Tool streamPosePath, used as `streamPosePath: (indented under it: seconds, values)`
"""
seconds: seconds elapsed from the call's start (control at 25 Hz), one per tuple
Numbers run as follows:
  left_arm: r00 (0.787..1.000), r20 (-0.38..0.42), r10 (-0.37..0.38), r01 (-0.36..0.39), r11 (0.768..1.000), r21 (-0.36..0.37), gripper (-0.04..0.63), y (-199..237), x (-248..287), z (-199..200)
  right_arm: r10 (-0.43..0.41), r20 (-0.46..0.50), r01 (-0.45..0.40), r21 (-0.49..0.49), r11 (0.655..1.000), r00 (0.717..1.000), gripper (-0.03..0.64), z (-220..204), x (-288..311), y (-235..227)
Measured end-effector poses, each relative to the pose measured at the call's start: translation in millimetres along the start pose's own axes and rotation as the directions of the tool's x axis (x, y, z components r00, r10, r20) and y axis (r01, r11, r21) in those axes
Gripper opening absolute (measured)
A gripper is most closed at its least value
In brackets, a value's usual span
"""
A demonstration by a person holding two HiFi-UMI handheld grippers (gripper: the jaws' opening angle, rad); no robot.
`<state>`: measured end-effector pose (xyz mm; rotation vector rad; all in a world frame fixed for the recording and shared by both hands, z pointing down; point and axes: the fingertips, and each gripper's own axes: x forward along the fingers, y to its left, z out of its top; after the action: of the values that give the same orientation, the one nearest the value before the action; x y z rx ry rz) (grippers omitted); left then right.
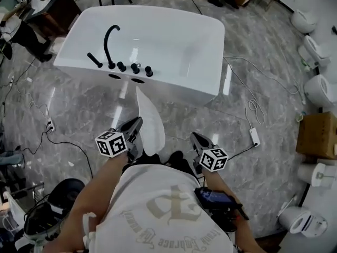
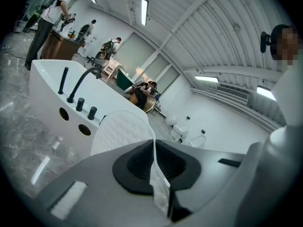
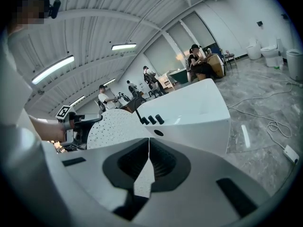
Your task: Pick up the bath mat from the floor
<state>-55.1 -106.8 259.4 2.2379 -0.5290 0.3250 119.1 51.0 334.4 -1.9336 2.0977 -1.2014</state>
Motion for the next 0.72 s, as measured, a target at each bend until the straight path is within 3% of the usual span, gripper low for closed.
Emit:
streamPosePath:
  seconds: [0.36,0.72]
  values:
    - [0.994,0.109,-0.002,0.002,1.000,0.004,0.014,13,-42,37,0.098,0.046,-0.093,-0.113,0.989,0.994,0.006,44,24,60]
    - [0.979,0.201,-0.048,0.050,0.999,-0.004,0.014,-5,-72,67,0.198,0.068,-0.173,-0.265,0.949,0.978,0.006,72,22,110]
